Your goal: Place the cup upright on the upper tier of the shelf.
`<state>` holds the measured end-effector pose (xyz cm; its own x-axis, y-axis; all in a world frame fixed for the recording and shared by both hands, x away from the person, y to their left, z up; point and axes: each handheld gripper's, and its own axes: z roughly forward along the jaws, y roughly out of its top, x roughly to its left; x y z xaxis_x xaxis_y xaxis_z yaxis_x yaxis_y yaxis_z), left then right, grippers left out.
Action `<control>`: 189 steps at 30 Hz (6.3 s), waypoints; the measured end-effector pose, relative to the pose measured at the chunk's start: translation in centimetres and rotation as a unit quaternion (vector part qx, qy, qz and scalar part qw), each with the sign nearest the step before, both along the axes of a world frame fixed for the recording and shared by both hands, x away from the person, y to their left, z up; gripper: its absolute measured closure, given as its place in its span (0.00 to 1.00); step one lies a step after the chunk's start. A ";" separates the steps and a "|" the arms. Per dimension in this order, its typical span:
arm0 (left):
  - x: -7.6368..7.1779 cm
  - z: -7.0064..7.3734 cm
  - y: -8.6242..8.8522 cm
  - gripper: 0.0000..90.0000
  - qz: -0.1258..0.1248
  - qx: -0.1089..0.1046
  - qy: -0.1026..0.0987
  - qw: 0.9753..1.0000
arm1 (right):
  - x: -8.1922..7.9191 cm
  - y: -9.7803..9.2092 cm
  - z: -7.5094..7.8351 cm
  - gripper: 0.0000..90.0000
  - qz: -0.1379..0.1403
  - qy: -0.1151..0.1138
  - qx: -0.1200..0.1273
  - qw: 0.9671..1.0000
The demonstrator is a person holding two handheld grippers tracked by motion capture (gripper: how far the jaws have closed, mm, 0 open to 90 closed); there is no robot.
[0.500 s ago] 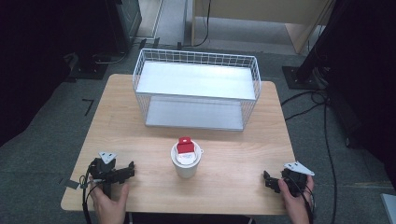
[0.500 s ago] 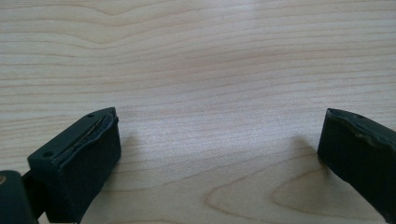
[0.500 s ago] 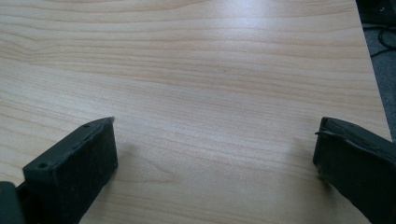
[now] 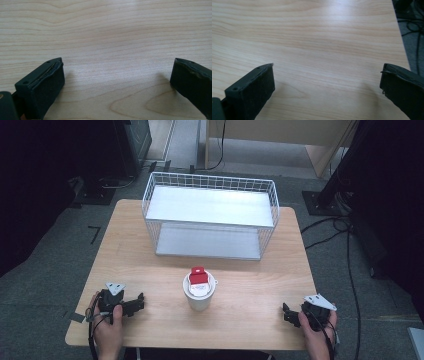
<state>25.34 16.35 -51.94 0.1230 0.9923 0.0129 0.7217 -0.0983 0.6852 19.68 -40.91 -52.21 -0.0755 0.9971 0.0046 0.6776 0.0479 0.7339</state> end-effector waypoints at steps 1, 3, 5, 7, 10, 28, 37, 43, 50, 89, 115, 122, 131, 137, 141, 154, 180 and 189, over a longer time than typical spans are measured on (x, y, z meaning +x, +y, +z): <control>0.0 0.0 -0.1 0.00 0.001 0.000 -0.001 1.000 | 0.0 0.1 0.1 0.00 0.006 -0.002 0.009 1.000; 0.0 0.0 -0.1 0.00 -0.001 0.001 0.000 1.000 | 0.0 0.3 0.3 0.00 0.016 -0.006 0.009 1.000; 0.0 0.0 -0.1 0.00 -0.001 0.000 0.000 1.000 | 0.0 0.6 0.6 0.00 0.020 -0.011 0.011 1.000; 0.0 0.0 -0.1 0.00 -0.001 -0.001 0.000 1.000 | 0.1 0.9 0.9 0.00 0.022 -0.018 0.015 1.000; 0.0 0.0 -0.1 0.00 -0.002 -0.001 0.000 1.000 | 0.2 1.5 1.7 0.00 0.027 -0.025 0.022 0.999; 0.0 0.0 -0.3 0.00 -0.011 -0.001 0.000 1.000 | 1.3 5.4 4.0 0.00 0.067 -0.047 0.024 0.996; 0.0 0.0 -0.3 0.00 -0.014 0.000 0.001 1.000 | 2.0 7.3 4.8 0.00 0.087 -0.059 0.023 0.994; 0.0 0.0 -0.3 0.00 -0.014 -0.002 0.000 1.000 | 2.3 8.2 4.8 0.00 0.094 -0.058 0.025 0.994; 0.0 0.0 -0.4 0.00 -0.014 -0.002 0.000 1.000 | 2.6 9.3 4.9 0.00 0.106 -0.060 0.025 0.992; 0.0 0.0 -0.3 0.00 -0.014 -0.002 0.000 1.000 | 3.0 17.1 4.4 0.00 0.185 -0.057 0.038 0.980; 0.0 0.0 -0.3 0.00 -0.014 -0.002 0.000 1.000 | 1.8 20.4 3.4 0.00 0.243 -0.051 0.064 0.966; 0.0 0.0 -0.3 0.00 -0.014 -0.002 0.000 1.000 | 1.6 20.9 3.3 0.00 0.256 -0.049 0.070 0.963; 0.0 0.0 -0.3 0.00 -0.014 -0.002 0.000 1.000 | 1.7 21.9 3.2 0.00 0.271 -0.050 0.079 0.958; 0.0 0.0 -0.3 0.00 -0.014 -0.002 0.000 1.000 | 1.9 22.6 3.3 0.00 0.276 -0.057 0.088 0.955; 0.0 0.0 -0.3 0.00 -0.014 -0.002 0.000 1.000 | 2.1 23.1 3.5 0.00 0.276 -0.063 0.098 0.954; 0.0 0.0 -0.3 0.00 -0.014 -0.002 0.000 1.000 | 2.9 24.6 3.8 0.02 0.266 -0.099 0.145 0.948; 0.0 0.0 -0.3 0.00 -0.014 -0.001 0.000 1.000 | 3.6 27.0 3.3 0.01 0.241 -0.148 0.168 0.944; 0.0 0.0 -0.3 0.00 -0.014 -0.002 0.000 1.000 | 3.4 27.1 3.3 0.03 0.223 -0.181 0.167 0.943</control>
